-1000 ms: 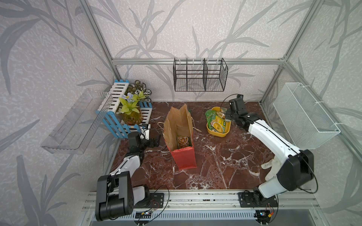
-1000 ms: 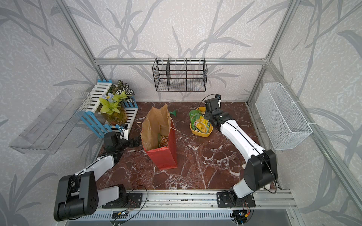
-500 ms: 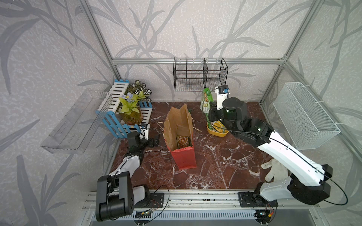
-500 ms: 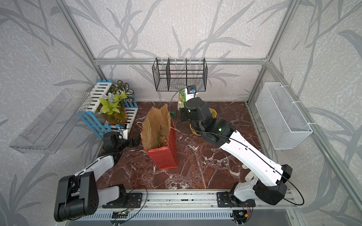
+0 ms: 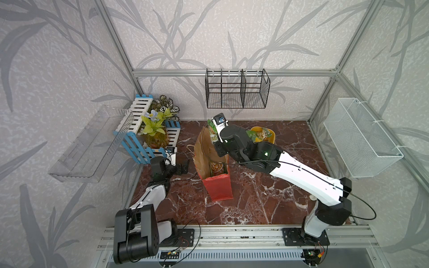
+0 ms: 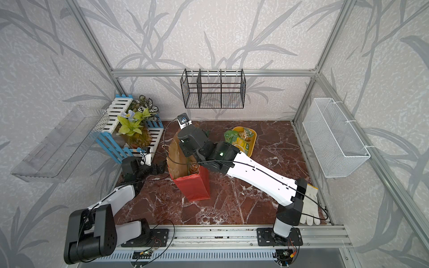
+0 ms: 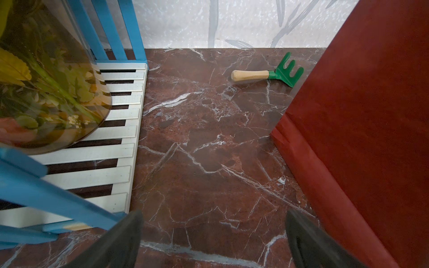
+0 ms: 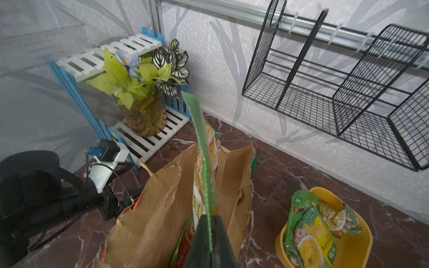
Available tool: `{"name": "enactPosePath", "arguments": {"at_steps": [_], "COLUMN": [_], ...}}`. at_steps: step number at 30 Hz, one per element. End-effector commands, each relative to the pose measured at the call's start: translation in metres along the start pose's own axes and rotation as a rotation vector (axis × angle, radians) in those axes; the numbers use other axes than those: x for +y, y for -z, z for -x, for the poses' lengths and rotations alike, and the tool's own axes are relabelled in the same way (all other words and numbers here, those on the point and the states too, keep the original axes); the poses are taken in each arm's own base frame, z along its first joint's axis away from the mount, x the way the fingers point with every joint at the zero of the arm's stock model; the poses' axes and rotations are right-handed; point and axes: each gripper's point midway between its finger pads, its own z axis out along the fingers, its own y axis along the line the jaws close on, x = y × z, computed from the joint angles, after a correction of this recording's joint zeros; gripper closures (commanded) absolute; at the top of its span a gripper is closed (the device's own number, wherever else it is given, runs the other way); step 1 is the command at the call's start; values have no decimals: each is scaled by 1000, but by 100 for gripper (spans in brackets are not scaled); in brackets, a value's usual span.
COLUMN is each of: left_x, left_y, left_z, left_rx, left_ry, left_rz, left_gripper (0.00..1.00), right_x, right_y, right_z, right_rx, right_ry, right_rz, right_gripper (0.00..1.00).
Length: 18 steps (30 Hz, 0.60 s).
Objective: Place the condiment packets inside the bag
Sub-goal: Place the condiment packet in the paper bag.
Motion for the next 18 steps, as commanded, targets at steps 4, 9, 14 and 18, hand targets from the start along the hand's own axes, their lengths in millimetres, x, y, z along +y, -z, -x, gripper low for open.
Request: {"name": "enactPosePath", "arguments": {"at_steps": [4,9,14,18], "left_x": [-3,-3,-3,-4], "left_y": [2,3,3,3], "left_z": [0,0,0,0], "left_rx": [-10,-11,-10,-13], "left_ry": [-5,-5,-7,-9], "left_rz": [-14,-16,-16,-20], "left_gripper": [0,0,0,0], "right_x": [2,-3,-29,-65], "right_y": [-8,-7,13,28], "right_z": [-6,-5,12,15], "right_rx": [9,6,-36,-57], "right_ry": [-2,-8,-58,-124], "right_rz": [-19,-29,-48,-79], "right_gripper": [100,64,42,37]}}
